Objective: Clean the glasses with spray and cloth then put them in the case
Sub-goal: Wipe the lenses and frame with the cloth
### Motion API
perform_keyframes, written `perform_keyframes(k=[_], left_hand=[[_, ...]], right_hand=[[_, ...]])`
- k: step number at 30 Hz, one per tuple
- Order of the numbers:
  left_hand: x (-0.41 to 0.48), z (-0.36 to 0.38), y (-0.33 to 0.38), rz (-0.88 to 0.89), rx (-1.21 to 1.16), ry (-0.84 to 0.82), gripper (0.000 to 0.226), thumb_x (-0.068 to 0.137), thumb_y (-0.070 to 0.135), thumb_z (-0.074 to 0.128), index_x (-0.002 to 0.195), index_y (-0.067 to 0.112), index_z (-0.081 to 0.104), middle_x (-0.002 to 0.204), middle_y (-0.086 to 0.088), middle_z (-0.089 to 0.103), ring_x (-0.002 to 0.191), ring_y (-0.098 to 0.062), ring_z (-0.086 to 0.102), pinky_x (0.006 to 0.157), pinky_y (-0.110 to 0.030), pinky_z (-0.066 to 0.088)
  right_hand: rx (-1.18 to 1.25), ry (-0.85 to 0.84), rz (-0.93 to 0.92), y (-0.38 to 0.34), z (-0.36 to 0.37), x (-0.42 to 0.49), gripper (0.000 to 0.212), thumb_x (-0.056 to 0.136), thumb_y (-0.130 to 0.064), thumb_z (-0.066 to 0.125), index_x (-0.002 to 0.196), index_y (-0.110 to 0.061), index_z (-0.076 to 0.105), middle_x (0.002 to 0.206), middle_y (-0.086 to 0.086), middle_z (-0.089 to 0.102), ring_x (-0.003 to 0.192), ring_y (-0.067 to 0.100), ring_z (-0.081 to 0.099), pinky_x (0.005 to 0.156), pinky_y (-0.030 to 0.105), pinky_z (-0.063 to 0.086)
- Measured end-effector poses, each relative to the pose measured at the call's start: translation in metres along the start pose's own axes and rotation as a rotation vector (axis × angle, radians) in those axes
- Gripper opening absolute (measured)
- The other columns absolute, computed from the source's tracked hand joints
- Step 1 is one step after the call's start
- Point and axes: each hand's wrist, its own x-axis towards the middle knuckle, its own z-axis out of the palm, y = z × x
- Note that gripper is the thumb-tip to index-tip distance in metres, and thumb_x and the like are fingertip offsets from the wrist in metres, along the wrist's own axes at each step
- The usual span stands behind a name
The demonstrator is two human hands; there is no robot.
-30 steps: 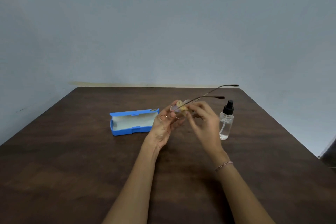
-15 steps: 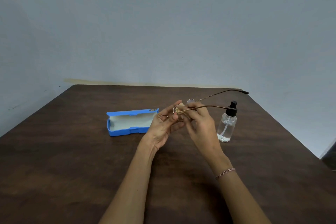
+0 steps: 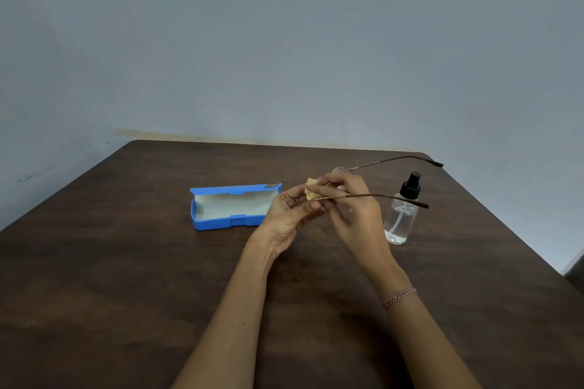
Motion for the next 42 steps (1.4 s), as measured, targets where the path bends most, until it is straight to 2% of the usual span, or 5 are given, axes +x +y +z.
perform_keyframes(k=[10,16,22,35,42], left_hand=[[0.0,0.002,0.001,-0.003,0.018,-0.029,0.054,0.033,0.029,0.095,0.082,0.017,0.077,0.076,-0.002,0.073,0.072,-0.011,0.069,0.07,-0.023,0.056],[-0.002,0.005,0.004,-0.015,0.011,-0.031,0.05,0.06,0.001,0.07,0.108,0.014,0.065,0.099,0.0,0.073,0.091,-0.016,0.069,0.08,-0.029,0.057],[0.001,0.0,0.003,0.055,0.027,-0.033,0.062,0.041,0.026,0.093,0.099,0.022,0.074,0.098,0.0,0.073,0.087,-0.009,0.068,0.077,-0.022,0.055],[0.003,0.001,0.006,0.101,0.035,-0.016,0.065,0.037,0.029,0.094,0.099,0.025,0.074,0.097,0.001,0.073,0.091,-0.011,0.068,0.076,-0.023,0.055],[-0.003,0.013,0.006,0.052,0.108,-0.071,0.045,0.07,-0.013,0.064,0.101,0.02,0.067,0.087,0.005,0.074,0.082,-0.009,0.07,0.071,-0.024,0.058]], right_hand=[[0.02,-0.052,-0.034,0.002,-0.007,0.0,0.04,0.077,0.01,0.056,0.11,-0.011,0.069,0.11,-0.003,0.058,0.103,0.012,0.05,0.093,0.013,0.039],[0.007,0.044,0.14,0.006,-0.006,-0.001,0.035,0.079,0.007,0.057,0.11,-0.005,0.067,0.104,-0.003,0.05,0.099,0.011,0.054,0.089,0.013,0.044],[0.107,-0.093,0.066,0.004,-0.011,0.001,0.029,0.082,0.006,0.065,0.107,-0.008,0.069,0.102,-0.003,0.06,0.096,-0.005,0.056,0.083,0.01,0.046],[0.043,-0.059,0.041,0.006,-0.013,0.0,0.028,0.082,0.002,0.065,0.105,-0.014,0.071,0.107,-0.005,0.06,0.102,0.011,0.059,0.09,0.021,0.047],[-0.023,0.129,0.18,0.007,-0.008,-0.002,0.025,0.086,0.002,0.062,0.107,-0.008,0.069,0.106,0.003,0.06,0.099,0.017,0.059,0.088,0.022,0.047]])
